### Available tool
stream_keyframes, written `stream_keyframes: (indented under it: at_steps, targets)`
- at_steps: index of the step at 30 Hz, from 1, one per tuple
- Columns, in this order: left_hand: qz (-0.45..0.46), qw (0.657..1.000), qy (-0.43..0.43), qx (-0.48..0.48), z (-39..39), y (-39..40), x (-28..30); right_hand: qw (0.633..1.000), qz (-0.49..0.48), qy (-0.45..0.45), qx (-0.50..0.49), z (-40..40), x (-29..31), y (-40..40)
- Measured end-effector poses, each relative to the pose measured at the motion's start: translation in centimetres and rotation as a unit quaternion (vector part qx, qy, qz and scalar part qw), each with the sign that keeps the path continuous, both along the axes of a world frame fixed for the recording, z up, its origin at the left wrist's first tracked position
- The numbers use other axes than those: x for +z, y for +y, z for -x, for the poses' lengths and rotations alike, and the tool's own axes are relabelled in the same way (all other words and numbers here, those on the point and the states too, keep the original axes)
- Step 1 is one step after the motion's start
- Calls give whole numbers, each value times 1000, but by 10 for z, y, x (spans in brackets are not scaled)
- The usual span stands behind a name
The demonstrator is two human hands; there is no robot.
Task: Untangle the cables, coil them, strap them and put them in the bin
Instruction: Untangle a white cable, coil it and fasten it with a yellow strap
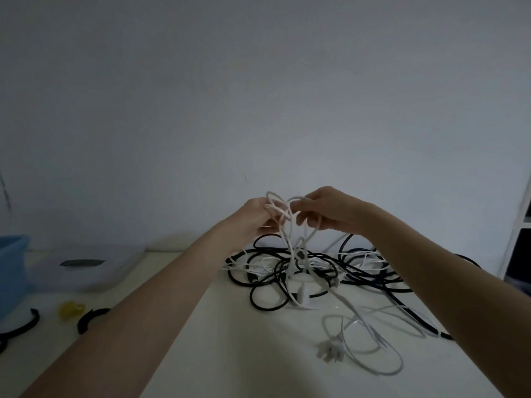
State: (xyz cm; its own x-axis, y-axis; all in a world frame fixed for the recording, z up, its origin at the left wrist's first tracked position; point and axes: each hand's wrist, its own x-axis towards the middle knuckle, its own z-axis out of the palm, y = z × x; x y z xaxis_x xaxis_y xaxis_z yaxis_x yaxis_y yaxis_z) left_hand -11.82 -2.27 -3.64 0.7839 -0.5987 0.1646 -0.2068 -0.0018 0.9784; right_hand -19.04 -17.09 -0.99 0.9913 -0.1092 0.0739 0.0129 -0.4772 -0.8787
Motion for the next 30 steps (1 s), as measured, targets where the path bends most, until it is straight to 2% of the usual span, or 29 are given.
stream_keyframes:
  at_steps: [3, 5, 7, 9, 11, 13, 15, 17, 18, 19, 20, 21, 23, 24, 26, 28, 30]
  targets:
    - [71, 993, 98, -2, -6, 8, 1, 994, 26, -37, -95, -4, 2, -8]
    - [108, 983, 150, -12, -11, 21, 3, 983, -34, -71, -165, -5, 3, -21]
    - [85, 988, 130, 21, -21, 34, 3, 958, -120, -102, -238, -6, 3, -40]
    - [33, 992, 66, 106, -33, 48, 3, 928, -183, -122, -301, -4, 3, -59]
    - [3, 980, 16, 197, -45, 61, 2, 909, -183, -131, -351, 1, 2, -71]
    - [14, 968, 7, 249, -56, 68, 2, 904, -141, -122, -384, 1, -1, -78]
    - [27, 969, 16, 246, -59, 67, 7, 924, -62, -67, -370, -2, -4, -77]
    - [19, 974, 11, 225, -54, 59, 13, 949, 73, 39, -305, -7, -6, -64]
    - [9, 977, 2, 211, -50, 53, 16, 948, 151, 83, -269, -10, -7, -55]
    - [0, 981, -8, 195, -45, 47, 20, 942, 221, 101, -231, -14, -8, -45]
    - [-3, 984, -15, 176, -39, 41, 24, 945, 252, 88, -189, -16, -7, -33]
    - [-1, 988, -20, 156, -33, 35, 29, 958, 240, 63, -144, -18, -5, -21]
    - [4, 992, -32, 120, -23, 26, 36, 987, 157, 18, -42, -21, 1, 4]
    - [0, 993, -45, 109, -20, 23, 40, 991, 130, 0, -5, -22, 3, 14]
    - [-25, 987, -106, 120, -15, 18, 46, 990, 138, -35, 10, -23, 6, 26]
    - [-66, 959, -215, 173, -17, 22, 47, 991, 123, -49, 8, -24, 8, 27]
    - [-110, 908, -343, 216, -22, 34, 44, 992, 105, -67, -17, -22, 9, 17]
